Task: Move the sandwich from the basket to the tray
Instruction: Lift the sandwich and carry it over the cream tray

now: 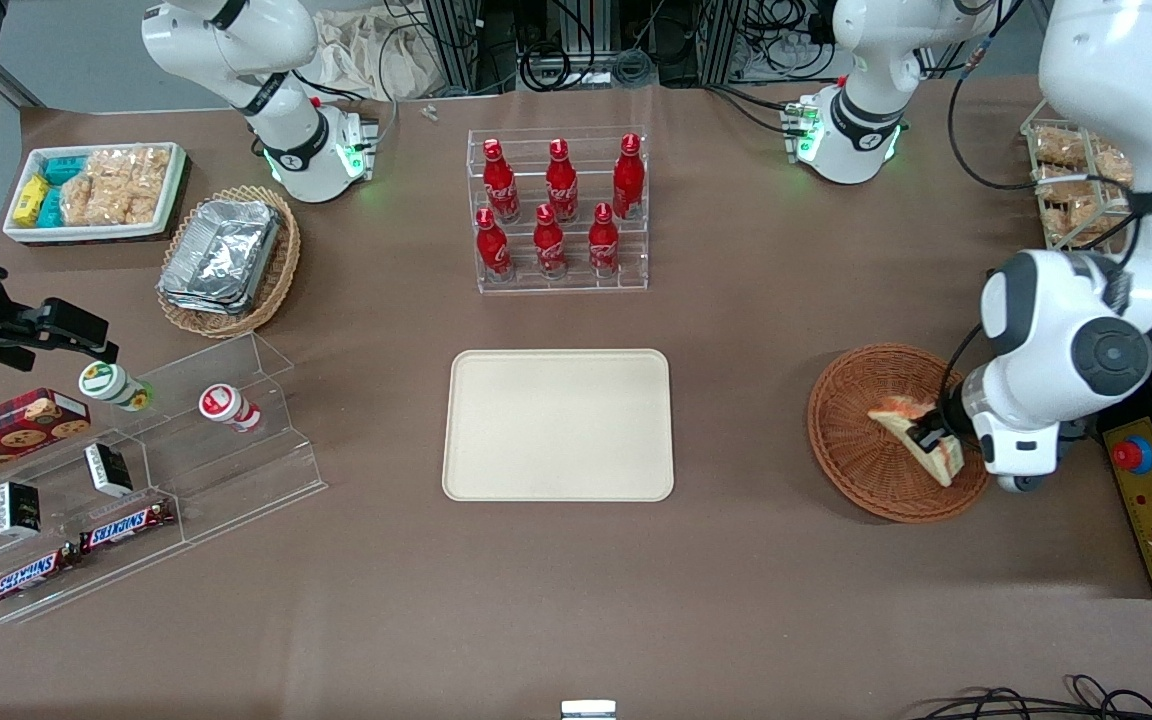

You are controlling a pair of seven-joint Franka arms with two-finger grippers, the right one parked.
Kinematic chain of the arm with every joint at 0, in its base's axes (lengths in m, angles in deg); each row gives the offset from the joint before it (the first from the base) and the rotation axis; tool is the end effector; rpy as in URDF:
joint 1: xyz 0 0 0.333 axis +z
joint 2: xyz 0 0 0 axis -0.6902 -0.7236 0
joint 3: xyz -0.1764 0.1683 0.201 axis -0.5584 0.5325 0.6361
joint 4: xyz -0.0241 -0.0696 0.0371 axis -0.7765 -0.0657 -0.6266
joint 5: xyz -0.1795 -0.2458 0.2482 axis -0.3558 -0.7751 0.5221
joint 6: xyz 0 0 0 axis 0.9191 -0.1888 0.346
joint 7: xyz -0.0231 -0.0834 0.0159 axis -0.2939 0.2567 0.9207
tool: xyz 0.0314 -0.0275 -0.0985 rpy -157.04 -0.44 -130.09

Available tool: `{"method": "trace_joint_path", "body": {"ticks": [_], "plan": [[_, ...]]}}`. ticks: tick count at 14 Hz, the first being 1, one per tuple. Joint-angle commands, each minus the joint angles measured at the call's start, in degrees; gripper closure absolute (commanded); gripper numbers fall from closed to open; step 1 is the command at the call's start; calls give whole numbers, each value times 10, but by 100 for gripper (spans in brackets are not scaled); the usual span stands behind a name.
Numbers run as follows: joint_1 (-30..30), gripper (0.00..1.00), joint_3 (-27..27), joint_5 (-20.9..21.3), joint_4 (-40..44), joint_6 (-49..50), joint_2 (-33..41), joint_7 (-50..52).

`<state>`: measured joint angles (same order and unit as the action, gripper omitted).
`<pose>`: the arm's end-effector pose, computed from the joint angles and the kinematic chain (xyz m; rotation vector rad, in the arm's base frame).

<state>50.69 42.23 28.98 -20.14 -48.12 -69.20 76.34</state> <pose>0.6224 -0.0404 0.3594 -2.8622 -1.1166 0.1340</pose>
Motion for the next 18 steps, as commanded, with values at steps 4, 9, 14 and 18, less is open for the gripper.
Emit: {"method": "trace_joint_path", "body": {"ticks": [4, 9, 14, 18], "plan": [[-52, 100, -45, 6, 206, 234, 4, -13], [-53, 100, -163, 9, 218, 236, -3, -7], [-119, 100, -187, 11, 157, 91, -41, 11], [-190, 100, -186, 71, 161, 33, -111, 101]]}}
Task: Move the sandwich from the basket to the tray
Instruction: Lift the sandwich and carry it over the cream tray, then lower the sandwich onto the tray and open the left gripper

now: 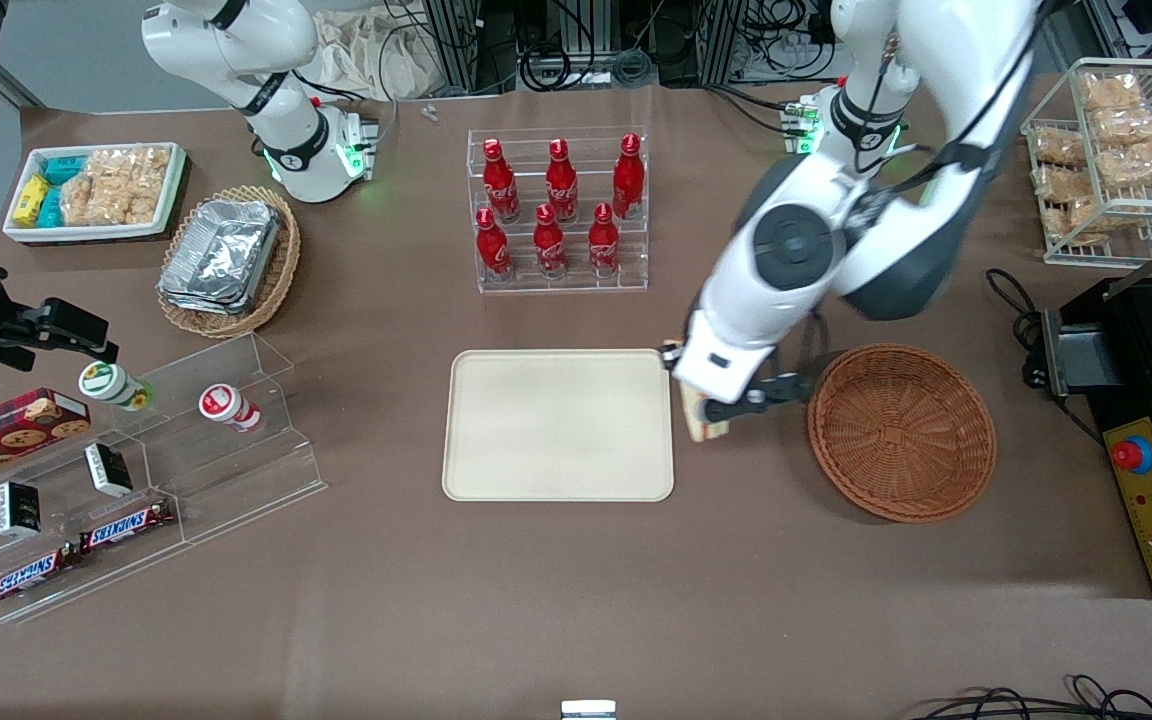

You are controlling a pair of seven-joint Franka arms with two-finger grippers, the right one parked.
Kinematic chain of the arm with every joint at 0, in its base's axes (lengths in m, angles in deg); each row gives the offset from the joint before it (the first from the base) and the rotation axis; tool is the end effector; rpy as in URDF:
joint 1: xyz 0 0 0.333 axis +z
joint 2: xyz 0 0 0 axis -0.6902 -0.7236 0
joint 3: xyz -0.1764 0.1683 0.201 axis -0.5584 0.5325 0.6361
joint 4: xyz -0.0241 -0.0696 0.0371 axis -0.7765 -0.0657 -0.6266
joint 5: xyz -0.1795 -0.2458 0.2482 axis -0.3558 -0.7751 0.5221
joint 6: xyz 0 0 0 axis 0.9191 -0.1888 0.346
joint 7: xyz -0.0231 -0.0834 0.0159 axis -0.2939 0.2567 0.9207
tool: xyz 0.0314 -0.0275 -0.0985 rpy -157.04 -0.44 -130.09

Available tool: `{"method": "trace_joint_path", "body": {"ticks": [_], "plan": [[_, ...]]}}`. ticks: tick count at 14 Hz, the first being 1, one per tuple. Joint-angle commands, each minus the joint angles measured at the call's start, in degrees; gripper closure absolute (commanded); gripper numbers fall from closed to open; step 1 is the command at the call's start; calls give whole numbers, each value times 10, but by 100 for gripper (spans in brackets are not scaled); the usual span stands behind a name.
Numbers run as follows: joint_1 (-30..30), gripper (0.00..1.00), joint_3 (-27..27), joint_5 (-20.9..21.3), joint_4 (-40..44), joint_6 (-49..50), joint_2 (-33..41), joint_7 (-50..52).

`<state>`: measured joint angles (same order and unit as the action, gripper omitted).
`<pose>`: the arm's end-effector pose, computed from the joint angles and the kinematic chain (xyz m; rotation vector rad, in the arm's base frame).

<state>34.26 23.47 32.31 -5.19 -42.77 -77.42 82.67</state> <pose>0.5528 -0.3858 0.4087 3.0701 0.4161 -0.1280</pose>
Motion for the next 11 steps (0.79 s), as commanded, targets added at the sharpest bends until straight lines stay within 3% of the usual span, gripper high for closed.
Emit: {"method": "trace_joint_path", "body": {"ticks": [1, 7, 11], "plan": [[-36, 100, 2, 49, 11, -47, -46, 60], [-62, 100, 5, 155, 13, -154, -147, 68], [-62, 100, 5, 188, 13, -156, -175, 61]]}}
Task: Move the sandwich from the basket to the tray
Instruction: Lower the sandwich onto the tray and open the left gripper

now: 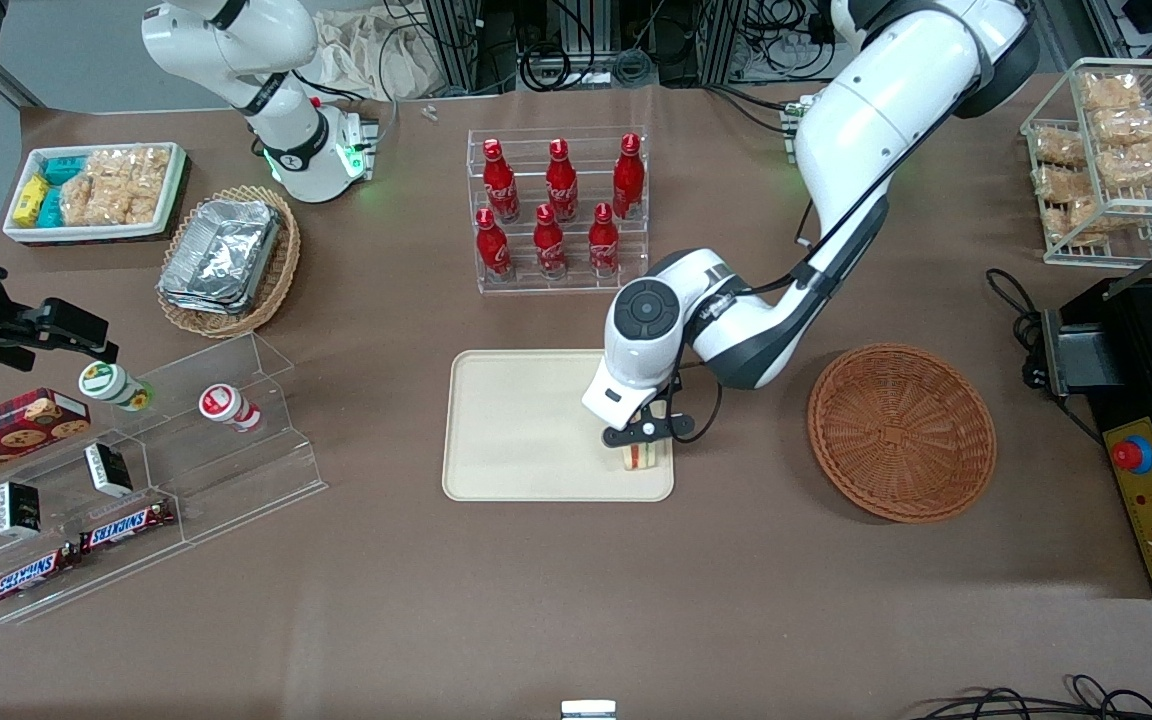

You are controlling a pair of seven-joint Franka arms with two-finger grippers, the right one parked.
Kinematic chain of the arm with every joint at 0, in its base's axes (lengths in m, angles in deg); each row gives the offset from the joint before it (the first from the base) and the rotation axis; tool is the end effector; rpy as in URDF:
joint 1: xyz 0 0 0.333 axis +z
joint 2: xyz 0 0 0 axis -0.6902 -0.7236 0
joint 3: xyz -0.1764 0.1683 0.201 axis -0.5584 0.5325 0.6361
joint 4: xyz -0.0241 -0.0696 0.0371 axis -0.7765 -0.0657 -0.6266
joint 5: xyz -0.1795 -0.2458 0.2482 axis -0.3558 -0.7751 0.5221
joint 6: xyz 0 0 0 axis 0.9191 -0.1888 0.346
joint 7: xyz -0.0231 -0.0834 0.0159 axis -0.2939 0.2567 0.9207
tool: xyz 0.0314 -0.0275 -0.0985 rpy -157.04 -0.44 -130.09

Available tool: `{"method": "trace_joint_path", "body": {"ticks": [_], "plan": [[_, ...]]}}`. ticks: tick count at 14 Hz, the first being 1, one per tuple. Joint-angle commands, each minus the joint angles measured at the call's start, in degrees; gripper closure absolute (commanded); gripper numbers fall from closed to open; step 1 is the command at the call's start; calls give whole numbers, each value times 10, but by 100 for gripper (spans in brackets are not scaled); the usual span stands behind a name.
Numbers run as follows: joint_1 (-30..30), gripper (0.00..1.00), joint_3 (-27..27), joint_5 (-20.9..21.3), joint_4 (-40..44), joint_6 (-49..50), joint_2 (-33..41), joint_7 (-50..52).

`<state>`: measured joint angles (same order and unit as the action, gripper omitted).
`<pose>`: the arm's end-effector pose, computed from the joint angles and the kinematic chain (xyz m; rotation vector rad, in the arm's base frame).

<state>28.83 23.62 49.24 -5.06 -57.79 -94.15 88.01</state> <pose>0.5452 -0.4456 0.2476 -3.1331 -0.2213 -0.0117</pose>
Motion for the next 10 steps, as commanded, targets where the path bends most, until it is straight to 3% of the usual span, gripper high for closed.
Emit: {"method": "trace_joint_path", "body": {"ticks": [1, 3, 4, 5, 6, 7, 10], "plan": [[-7, 100, 4, 19, 12, -6, -9, 5], [-7, 100, 4, 18, 11, -5, -10, -8], [-7, 94, 4, 18, 11, -5, -10, -10], [-5, 64, 4, 18, 11, -4, -10, -16], [-4, 21, 4, 19, 11, -4, -10, -18], [-4, 0, 4, 13, 12, -4, -7, -9], [-4, 0, 4, 16, 18, 2, 5, 37]]}}
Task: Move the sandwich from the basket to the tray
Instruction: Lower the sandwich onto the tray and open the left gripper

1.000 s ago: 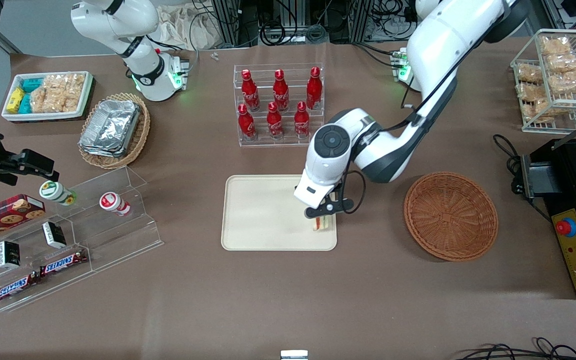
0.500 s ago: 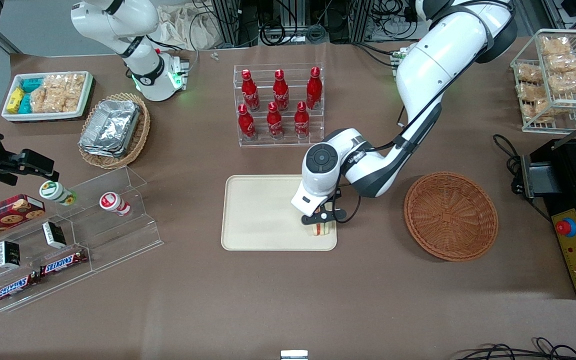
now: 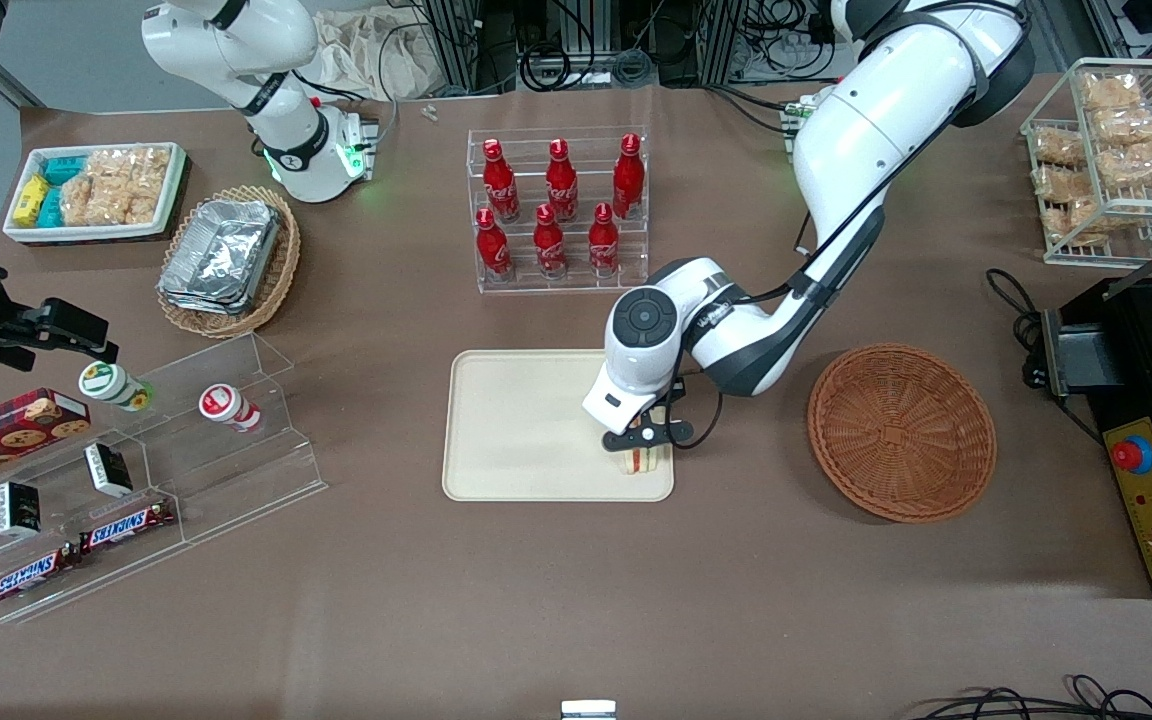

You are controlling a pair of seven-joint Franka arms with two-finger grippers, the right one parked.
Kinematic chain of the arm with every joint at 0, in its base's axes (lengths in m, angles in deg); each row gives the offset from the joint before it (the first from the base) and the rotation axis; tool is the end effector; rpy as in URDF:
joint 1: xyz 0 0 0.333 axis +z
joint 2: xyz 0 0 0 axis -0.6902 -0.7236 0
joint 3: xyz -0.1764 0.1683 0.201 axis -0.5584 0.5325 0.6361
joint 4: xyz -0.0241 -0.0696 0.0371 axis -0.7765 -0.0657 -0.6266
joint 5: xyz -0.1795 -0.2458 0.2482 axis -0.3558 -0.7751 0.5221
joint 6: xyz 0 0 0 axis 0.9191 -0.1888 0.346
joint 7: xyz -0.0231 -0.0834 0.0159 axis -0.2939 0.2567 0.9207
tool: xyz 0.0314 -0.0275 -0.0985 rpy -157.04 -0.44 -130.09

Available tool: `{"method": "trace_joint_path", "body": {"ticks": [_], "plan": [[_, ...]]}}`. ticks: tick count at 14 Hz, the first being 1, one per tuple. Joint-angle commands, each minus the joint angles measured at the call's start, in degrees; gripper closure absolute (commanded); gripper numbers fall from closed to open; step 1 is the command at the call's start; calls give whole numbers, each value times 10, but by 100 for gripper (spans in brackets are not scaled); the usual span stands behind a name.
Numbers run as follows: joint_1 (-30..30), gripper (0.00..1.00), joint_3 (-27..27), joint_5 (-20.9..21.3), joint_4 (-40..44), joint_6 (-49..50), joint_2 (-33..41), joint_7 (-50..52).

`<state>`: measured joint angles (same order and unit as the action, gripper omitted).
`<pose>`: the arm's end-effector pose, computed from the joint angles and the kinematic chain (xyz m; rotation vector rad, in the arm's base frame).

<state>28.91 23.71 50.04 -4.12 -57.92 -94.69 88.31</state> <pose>0.5513 -0.4445 0.2482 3.1317 0.2300 0.0332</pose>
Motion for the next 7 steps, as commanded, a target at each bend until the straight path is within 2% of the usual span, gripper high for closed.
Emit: {"method": "trace_joint_path", "body": {"ticks": [1, 5, 7], "plan": [[-5, 0, 3, 10, 9, 4, 17, 45], [6, 0, 2, -1, 4, 91, 83, 46], [20, 0, 2, -30, 1, 110, 116, 40]]}}
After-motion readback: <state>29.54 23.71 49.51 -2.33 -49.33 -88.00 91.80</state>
